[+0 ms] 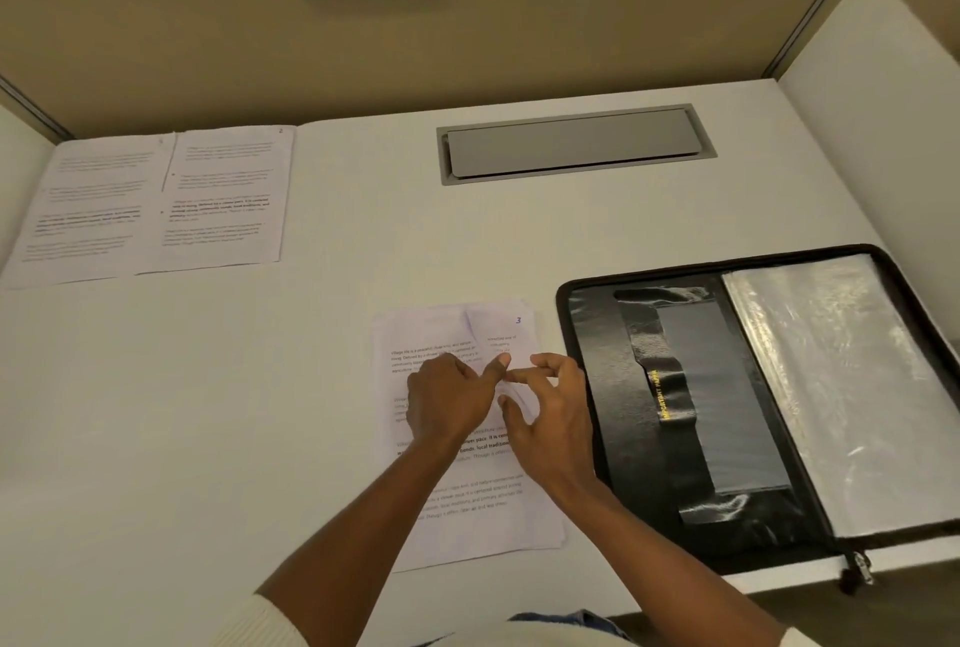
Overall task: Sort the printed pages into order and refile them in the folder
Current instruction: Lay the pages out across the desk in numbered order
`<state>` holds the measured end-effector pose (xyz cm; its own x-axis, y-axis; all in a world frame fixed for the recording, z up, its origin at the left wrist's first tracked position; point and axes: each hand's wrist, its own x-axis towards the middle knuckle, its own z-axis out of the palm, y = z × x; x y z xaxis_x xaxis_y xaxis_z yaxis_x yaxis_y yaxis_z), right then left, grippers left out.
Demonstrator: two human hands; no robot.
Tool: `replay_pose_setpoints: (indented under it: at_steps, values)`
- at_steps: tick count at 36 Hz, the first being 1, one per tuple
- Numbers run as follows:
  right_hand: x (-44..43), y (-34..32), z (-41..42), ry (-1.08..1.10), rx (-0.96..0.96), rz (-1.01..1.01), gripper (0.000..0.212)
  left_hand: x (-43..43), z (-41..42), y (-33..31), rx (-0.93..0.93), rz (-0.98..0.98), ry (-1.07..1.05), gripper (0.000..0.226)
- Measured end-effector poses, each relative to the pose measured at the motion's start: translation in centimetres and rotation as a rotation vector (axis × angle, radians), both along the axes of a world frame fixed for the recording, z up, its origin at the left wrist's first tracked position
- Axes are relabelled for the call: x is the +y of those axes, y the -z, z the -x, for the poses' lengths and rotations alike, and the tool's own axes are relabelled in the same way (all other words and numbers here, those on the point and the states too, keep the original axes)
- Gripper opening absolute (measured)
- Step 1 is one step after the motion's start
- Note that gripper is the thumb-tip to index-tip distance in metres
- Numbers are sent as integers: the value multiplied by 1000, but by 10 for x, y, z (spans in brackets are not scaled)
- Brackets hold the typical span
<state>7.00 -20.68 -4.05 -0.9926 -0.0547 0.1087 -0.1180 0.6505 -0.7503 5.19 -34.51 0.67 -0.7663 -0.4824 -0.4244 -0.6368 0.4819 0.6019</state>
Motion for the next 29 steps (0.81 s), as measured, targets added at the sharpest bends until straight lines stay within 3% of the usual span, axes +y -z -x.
replay_pose_setpoints:
  at_steps: [6,17,23,29]
  values:
    - [8,7,5,-8,4,32,25,6,3,6,-40,-13,-8,32]
    - [18,5,26,217,-217,-12,57,7,6,-2,-22,-150,-71,30]
    - [17,9,28,219,-208,10,39,6,6,-6,-3,-155,-85,43]
    - [22,-1,27,250,-185,33,14,3,6,-8,2,-164,-97,28]
